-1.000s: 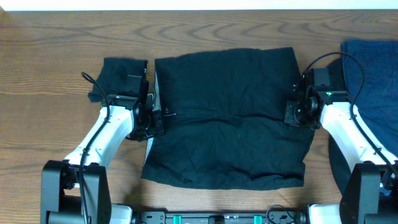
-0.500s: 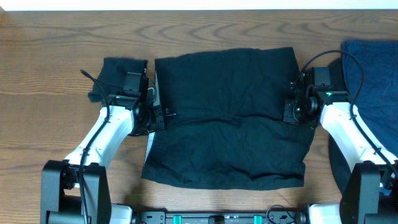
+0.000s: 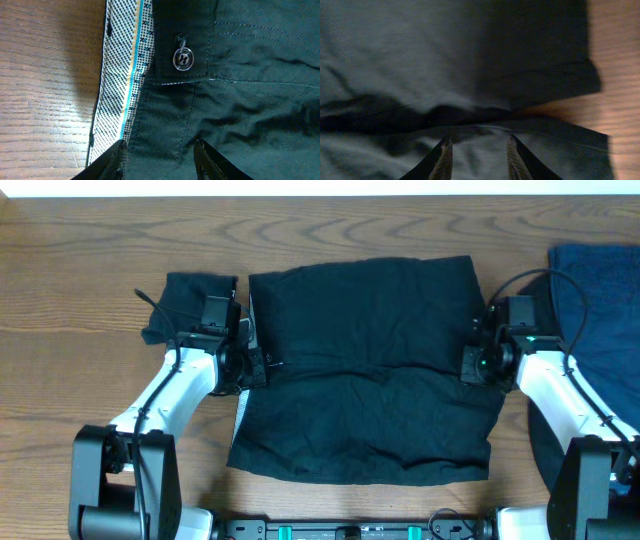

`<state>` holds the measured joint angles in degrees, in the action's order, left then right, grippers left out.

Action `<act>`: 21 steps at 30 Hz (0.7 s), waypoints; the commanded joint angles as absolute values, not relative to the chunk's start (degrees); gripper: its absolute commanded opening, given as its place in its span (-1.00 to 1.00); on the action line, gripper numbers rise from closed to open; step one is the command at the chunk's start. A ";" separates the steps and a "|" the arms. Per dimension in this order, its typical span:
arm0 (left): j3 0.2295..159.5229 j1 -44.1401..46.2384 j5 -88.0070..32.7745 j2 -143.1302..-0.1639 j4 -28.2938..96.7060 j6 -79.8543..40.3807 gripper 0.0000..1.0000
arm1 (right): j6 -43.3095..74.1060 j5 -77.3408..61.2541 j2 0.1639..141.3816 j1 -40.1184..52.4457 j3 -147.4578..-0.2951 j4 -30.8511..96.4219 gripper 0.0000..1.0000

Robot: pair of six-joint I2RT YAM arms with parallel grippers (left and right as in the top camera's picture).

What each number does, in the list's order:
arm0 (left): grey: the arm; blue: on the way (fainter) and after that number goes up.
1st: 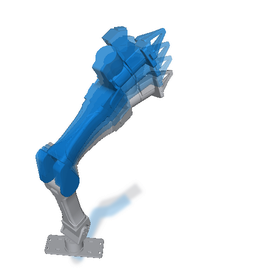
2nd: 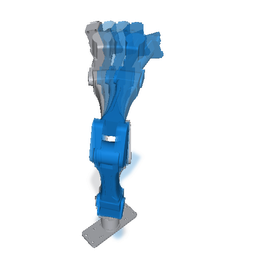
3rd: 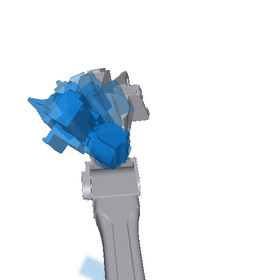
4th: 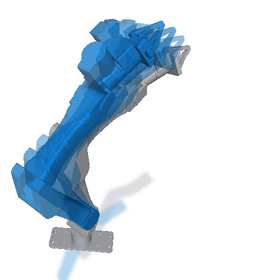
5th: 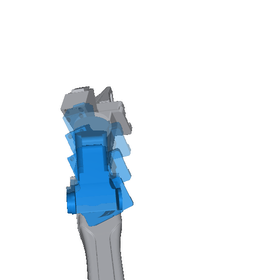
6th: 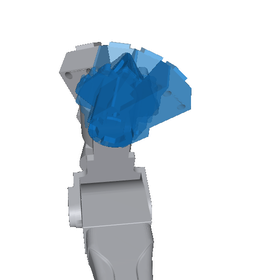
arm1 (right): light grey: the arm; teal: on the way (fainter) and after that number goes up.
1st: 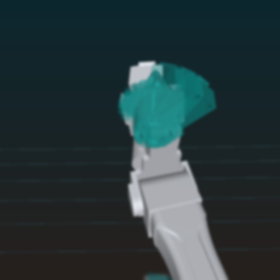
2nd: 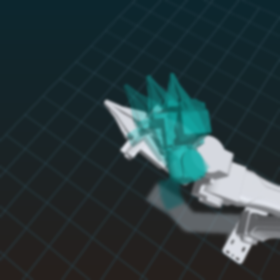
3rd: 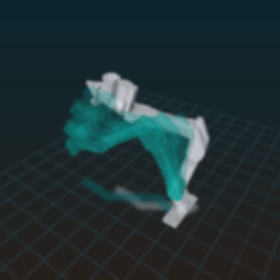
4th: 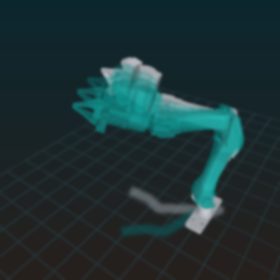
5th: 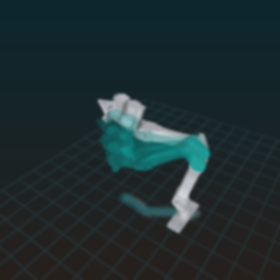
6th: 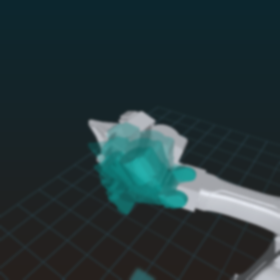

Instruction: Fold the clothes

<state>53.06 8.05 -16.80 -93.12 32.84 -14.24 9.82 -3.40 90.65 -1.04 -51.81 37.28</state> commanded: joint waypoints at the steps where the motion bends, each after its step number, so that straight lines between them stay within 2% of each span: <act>1: 52.64 8.23 -17.34 -94.52 32.69 -12.67 -0.09 | 11.44 -0.36 91.09 -4.16 -50.57 38.28 -0.31; 8: 52.66 8.23 -17.34 -95.09 31.24 -12.23 -0.10 | 11.97 -1.39 91.09 -10.15 -47.86 36.05 -0.30; 12: 52.77 8.16 -17.19 -95.04 30.28 -6.48 -0.08 | 11.94 -2.57 91.09 -10.59 -47.68 35.27 -0.23; 21: 52.34 8.19 -15.86 -95.18 29.87 -6.24 -0.08 | 11.94 -2.61 91.09 -10.59 -47.68 35.09 -0.20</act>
